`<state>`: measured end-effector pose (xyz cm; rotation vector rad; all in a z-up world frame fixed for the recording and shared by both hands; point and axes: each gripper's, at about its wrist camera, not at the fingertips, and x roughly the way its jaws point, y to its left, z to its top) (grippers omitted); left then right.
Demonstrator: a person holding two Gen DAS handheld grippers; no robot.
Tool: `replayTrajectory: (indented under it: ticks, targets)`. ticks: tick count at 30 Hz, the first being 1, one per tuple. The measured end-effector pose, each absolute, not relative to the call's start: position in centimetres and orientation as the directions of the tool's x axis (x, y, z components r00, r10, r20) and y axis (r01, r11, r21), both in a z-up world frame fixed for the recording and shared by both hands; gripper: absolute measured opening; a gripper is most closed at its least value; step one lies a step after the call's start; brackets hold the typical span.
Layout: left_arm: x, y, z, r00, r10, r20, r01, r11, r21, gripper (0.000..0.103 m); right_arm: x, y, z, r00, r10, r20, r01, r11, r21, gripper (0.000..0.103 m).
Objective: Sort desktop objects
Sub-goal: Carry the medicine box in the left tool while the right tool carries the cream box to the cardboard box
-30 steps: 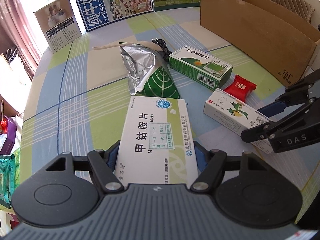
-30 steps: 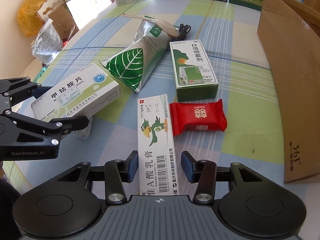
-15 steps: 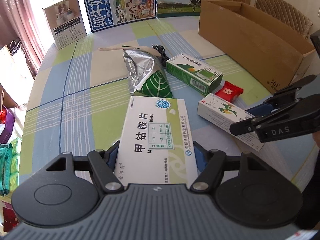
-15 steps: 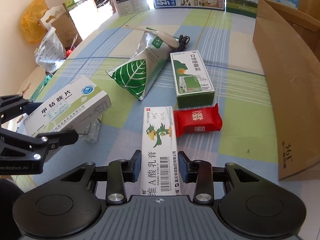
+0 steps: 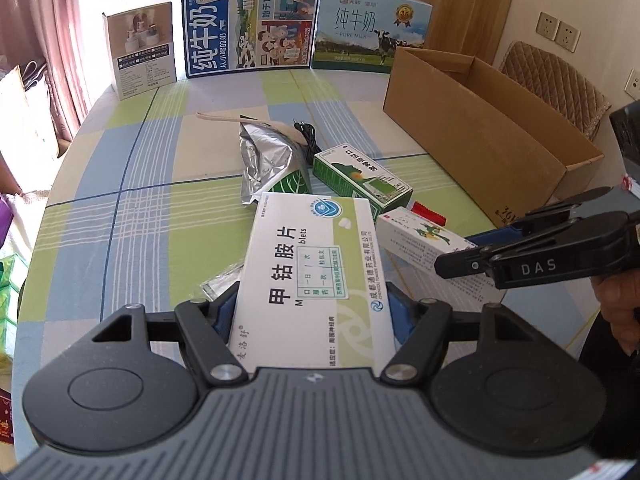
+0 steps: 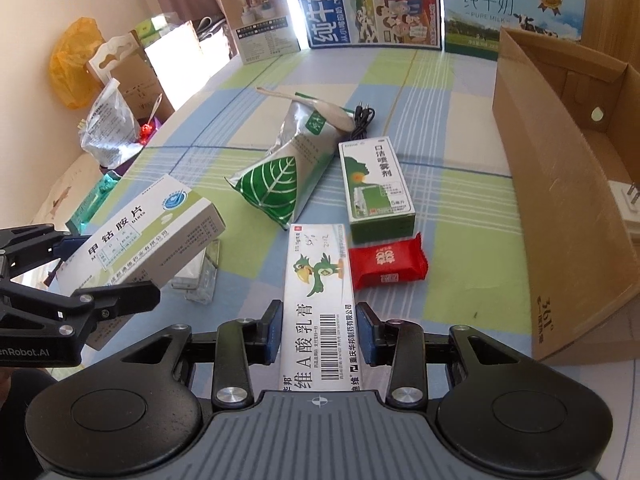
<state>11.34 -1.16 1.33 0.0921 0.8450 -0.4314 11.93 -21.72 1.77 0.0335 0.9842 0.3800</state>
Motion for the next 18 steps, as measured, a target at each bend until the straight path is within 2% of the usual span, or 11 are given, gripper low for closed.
replayTrajectory:
  ticks: [18]
  targets:
    - [11.2, -5.4, 4.2, 0.605, -0.348, -0.716, 0.434, 0.898, -0.07, 0.067, 11.0, -25.9, 7.2, 0.601, 0.295, -0.743, -0.254, 0.952, 0.173, 0.035]
